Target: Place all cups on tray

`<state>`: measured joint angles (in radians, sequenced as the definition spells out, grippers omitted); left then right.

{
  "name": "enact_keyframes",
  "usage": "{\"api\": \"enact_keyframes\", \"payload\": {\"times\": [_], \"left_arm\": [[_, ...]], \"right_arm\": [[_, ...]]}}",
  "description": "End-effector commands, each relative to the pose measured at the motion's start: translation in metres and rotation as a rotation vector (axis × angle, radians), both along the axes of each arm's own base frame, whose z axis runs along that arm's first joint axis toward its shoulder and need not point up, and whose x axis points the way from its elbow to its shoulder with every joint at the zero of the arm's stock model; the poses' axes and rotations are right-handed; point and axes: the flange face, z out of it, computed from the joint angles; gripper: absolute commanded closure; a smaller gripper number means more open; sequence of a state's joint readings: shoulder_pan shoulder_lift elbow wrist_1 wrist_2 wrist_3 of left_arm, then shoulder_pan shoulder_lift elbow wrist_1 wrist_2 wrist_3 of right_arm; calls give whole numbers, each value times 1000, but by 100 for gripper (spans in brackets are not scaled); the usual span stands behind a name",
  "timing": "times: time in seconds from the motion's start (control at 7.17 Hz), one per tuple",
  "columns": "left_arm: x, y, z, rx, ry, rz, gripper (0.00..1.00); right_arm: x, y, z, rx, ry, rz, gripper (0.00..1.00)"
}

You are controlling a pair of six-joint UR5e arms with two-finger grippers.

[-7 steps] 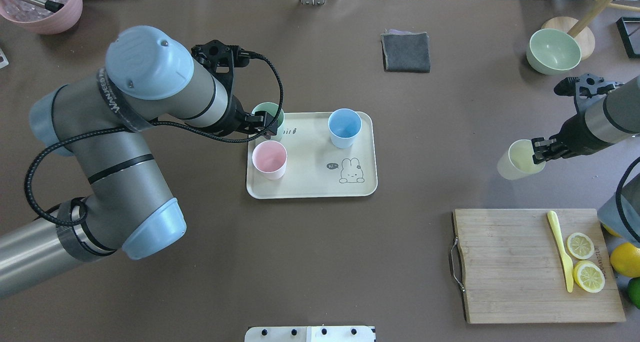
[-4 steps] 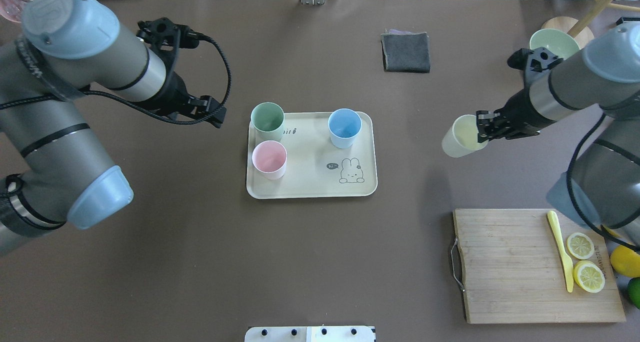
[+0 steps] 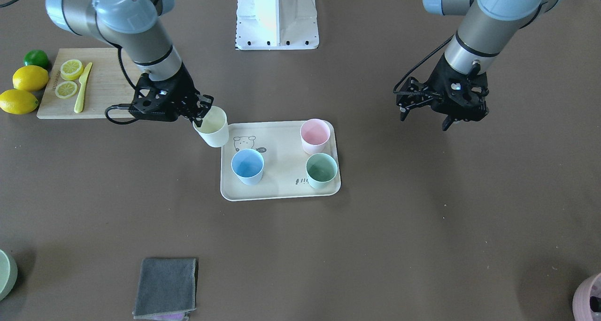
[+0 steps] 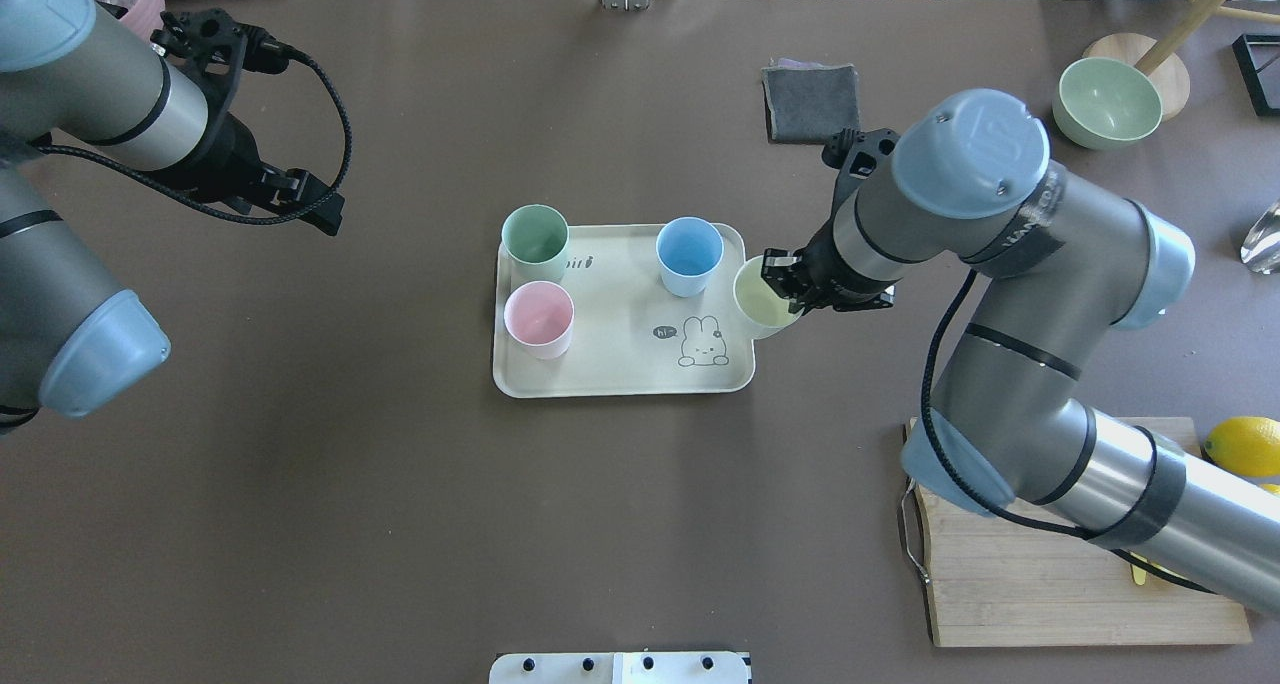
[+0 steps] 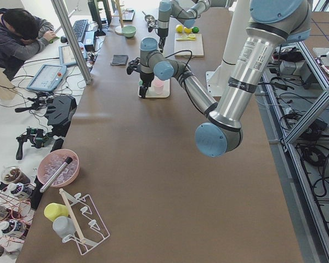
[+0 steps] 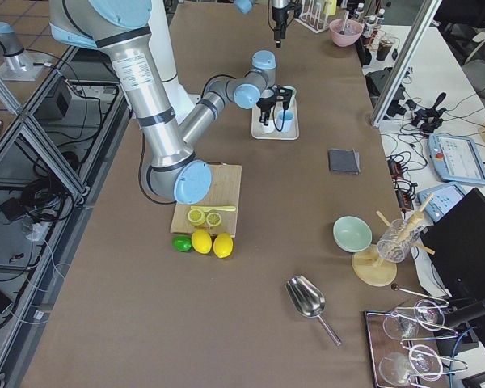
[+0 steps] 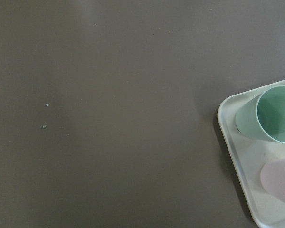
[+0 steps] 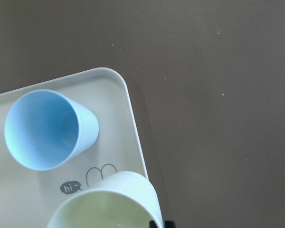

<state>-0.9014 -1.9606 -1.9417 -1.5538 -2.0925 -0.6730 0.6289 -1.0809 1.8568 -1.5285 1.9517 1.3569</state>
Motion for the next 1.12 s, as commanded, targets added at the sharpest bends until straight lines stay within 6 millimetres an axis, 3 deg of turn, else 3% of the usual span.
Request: {"api": "enact_keyframes", "payload": {"times": [0.0,0.14,0.28,0.42,0.56,0.84,0.98], "left_arm": [[-11,-5,13,4,-18,0,1],[-29,-12,27,44,-47,23,1],[-43,-17,36,51,-61,19,1],[-59,-21,49,60,-79,24,1],[-82,-28,66,54,-68,54,1],[-172,-32,137,74,-97,96,1],[-220,-24,171,66,-119,82,1]], "right_arm": [[-56,4,-13,-3,29,-1,100],[-69,2,-14,-7,36,-9,100],[-72,5,-16,-8,34,-6,32],[-72,3,-22,11,32,0,0],[-65,0,-31,26,16,3,0],[-23,-29,-38,48,1,21,0],[11,-54,-25,42,1,21,0]]}}
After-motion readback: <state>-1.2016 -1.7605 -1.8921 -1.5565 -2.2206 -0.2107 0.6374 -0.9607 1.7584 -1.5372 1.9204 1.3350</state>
